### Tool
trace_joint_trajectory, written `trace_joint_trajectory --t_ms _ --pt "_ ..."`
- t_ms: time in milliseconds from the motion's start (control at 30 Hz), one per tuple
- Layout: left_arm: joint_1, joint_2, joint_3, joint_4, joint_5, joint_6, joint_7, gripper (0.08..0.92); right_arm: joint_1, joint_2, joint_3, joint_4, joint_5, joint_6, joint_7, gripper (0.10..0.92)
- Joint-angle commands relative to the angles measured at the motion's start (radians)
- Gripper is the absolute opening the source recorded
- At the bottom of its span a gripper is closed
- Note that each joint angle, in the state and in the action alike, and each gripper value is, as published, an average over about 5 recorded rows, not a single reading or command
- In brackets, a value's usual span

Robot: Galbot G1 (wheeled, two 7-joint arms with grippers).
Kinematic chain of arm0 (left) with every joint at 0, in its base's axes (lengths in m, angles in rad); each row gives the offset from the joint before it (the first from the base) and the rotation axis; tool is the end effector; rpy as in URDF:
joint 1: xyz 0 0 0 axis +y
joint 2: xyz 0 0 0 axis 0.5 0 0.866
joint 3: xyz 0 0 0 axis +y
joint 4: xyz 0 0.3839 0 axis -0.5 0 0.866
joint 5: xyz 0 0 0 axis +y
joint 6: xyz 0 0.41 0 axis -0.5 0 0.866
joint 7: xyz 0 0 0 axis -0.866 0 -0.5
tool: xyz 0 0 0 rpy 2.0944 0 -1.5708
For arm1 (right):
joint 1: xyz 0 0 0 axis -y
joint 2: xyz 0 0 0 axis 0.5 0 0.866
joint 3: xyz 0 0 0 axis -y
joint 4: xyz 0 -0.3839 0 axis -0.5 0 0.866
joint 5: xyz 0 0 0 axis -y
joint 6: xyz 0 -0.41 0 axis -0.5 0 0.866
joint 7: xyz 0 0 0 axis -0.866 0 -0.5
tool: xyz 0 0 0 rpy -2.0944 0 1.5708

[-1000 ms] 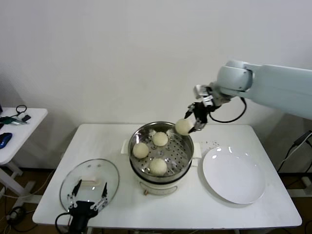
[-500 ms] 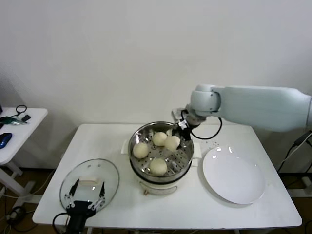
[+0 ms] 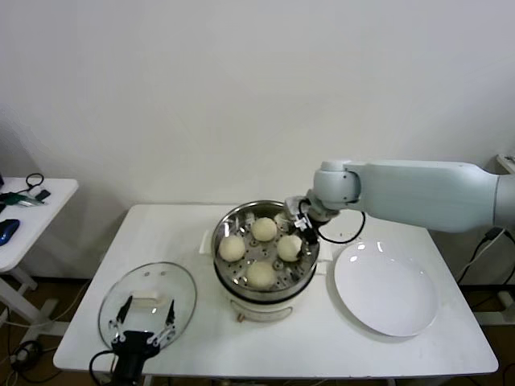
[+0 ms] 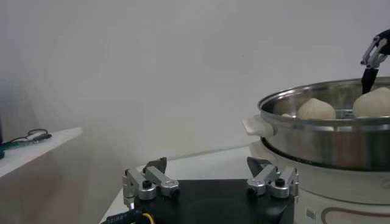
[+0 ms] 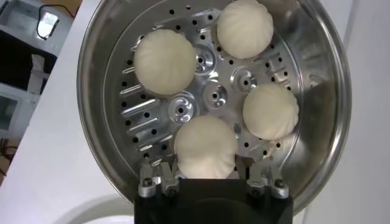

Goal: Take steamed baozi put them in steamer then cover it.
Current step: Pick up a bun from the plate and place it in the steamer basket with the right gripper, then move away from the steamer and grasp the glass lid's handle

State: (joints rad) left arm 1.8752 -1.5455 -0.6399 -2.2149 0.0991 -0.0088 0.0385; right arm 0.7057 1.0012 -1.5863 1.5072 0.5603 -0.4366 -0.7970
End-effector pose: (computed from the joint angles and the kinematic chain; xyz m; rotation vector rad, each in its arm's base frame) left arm 0.1196 0.0415 -0.3323 0.0314 -2.9473 -0.2854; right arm 0.5638 0.0746 -0.1098 1.4329 -1.3372 1.5123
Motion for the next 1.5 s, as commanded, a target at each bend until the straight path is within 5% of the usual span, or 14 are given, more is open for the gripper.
trace_joint_trajectory --t_ms 33,367,500,733,967,1200,1500 --pt "0.000 0.000 0.000 0.001 0.000 0.000 0.001 0.823 -0.021 -0.002 0.021 -0.005 -0.020 -0.001 0.023 0.655" --pt "0.003 0.004 0.000 -0.002 0.000 0.001 -0.004 0.823 0.119 -0.123 0.093 -0.007 0.153 0.058 -0.027 0.820" --pt "0.006 0.008 0.000 -0.006 -0.008 0.002 -0.013 0.823 0.054 -0.266 0.254 -0.017 0.313 -0.024 0.163 0.823" --pt "0.003 0.024 0.000 -0.010 -0.026 0.013 -0.018 0.823 -0.437 -0.506 0.891 -0.004 0.362 0.020 0.572 0.823" --pt "-0.011 0.039 0.002 -0.008 -0.021 0.045 -0.014 0.823 -1.189 -0.674 1.529 0.055 0.284 0.244 0.678 0.823" --pt "-0.034 0.053 0.000 0.013 -0.022 0.058 -0.018 0.823 -2.034 -0.514 2.234 0.099 0.180 0.483 0.609 0.823" --pt "-0.059 0.078 -0.011 0.048 -0.021 0.029 -0.042 0.823 -2.357 -0.155 2.384 0.133 0.125 0.701 0.587 0.823"
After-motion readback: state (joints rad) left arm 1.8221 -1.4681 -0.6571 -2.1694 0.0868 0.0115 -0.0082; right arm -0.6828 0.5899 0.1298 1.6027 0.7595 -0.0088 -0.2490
